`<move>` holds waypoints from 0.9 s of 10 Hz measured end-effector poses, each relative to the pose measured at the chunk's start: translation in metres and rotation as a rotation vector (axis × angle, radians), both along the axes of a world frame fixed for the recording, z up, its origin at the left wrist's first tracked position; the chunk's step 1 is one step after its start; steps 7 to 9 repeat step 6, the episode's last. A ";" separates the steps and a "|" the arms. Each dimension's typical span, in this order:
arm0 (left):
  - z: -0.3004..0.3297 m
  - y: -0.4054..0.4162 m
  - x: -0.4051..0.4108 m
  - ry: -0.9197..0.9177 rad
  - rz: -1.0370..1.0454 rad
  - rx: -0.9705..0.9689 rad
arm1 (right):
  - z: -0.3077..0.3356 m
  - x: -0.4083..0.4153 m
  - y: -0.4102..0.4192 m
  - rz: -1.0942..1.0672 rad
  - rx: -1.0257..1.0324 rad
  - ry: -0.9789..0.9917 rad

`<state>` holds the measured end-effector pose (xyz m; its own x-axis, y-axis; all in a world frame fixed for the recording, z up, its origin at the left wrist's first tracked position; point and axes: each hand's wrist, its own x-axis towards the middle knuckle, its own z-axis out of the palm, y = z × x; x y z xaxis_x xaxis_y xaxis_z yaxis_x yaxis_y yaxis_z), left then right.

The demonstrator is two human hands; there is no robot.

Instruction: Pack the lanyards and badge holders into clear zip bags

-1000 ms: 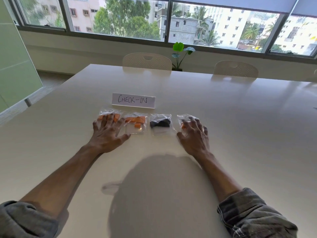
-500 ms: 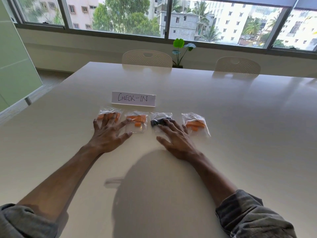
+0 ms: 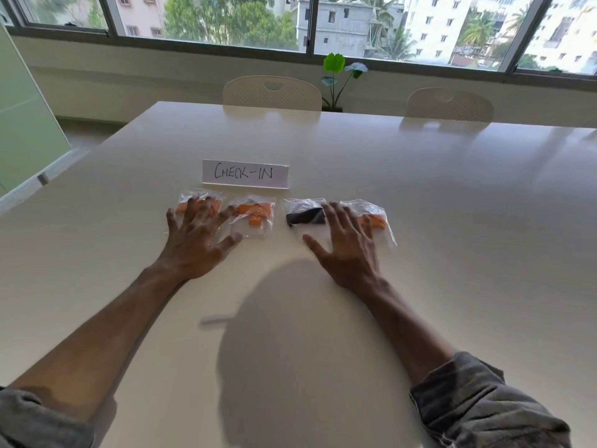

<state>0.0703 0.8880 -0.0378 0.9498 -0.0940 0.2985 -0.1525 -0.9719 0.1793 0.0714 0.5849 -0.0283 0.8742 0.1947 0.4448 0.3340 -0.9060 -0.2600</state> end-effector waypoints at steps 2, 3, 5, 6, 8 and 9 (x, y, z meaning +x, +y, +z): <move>-0.002 0.003 -0.002 0.012 0.018 0.022 | -0.003 0.010 -0.020 -0.215 -0.090 0.119; -0.003 -0.001 -0.005 -0.063 -0.005 0.045 | -0.005 0.009 -0.016 -0.183 -0.086 0.028; 0.015 -0.011 -0.017 -0.221 0.013 0.127 | -0.002 0.006 -0.016 -0.120 -0.075 -0.023; 0.017 -0.016 -0.025 -0.246 0.042 0.163 | -0.004 0.002 -0.015 -0.109 -0.075 -0.031; 0.017 -0.016 -0.025 -0.246 0.042 0.163 | -0.004 0.002 -0.015 -0.109 -0.075 -0.031; 0.017 -0.016 -0.025 -0.246 0.042 0.163 | -0.004 0.002 -0.015 -0.109 -0.075 -0.031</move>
